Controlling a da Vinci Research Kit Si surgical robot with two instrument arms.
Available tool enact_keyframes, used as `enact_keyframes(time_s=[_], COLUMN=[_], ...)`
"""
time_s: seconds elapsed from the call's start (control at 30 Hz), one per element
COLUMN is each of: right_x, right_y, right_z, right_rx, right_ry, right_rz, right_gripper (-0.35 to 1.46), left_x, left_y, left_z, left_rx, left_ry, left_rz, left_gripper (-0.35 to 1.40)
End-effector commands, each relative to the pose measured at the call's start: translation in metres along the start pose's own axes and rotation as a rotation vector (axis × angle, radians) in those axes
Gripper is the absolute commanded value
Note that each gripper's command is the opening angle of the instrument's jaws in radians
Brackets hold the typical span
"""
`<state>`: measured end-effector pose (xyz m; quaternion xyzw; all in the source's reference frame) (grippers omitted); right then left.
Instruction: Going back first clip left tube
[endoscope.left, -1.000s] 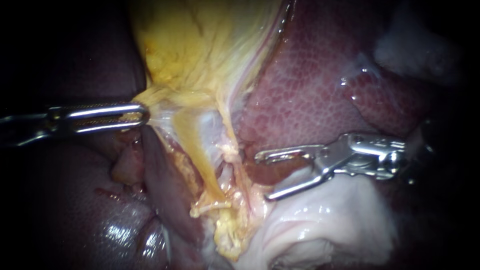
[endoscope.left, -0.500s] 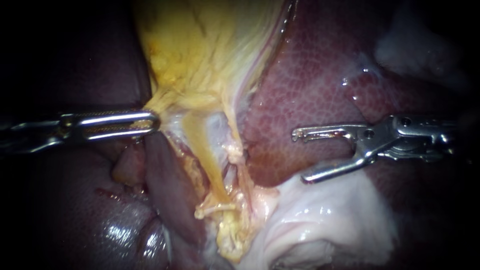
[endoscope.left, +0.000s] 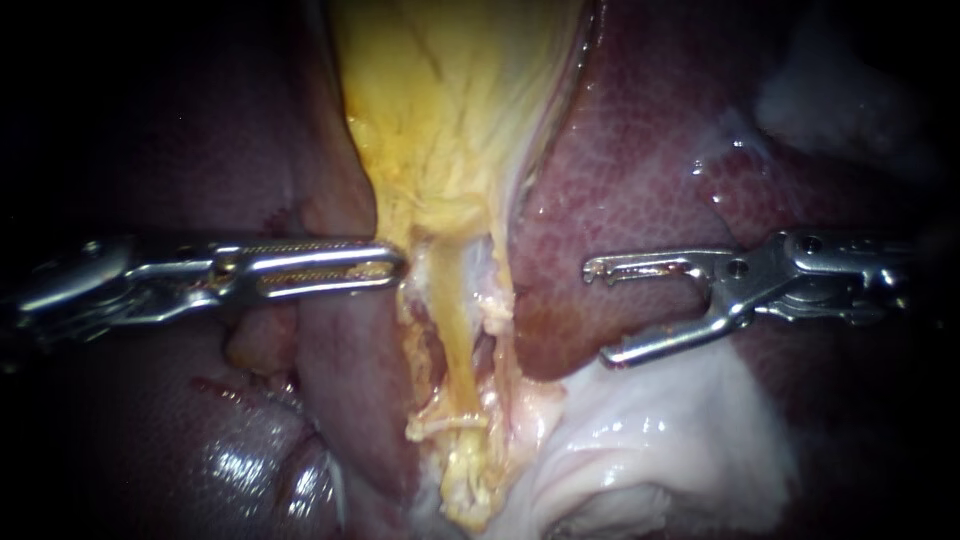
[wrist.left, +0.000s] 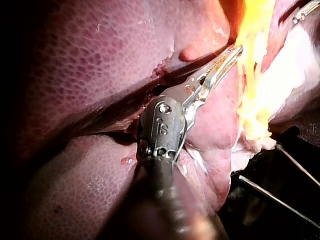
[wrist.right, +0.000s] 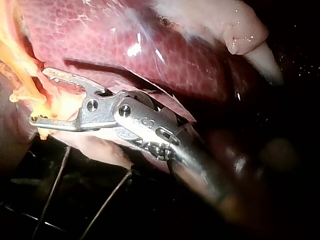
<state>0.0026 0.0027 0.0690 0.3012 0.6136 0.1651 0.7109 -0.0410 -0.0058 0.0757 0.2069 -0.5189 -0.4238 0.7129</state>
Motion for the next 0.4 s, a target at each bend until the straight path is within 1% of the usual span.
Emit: enact_keyframes(time_s=[0.03,0.4], right_x=[0.0,0.0002], right_y=[0.0,-0.0002], right_z=[0.0,0.0001], right_rx=[0.0,0.0], right_ry=[0.0,0.001], right_rz=[0.0,0.001], right_gripper=[0.6,0.6], left_x=[0.0,0.0], left_y=[0.0,0.0], left_z=[0.0,0.0001], left_rx=[0.0,0.0], left_ry=[0.001,0.001], left_rz=[0.0,0.0], left_gripper=[-0.35,-0.35])
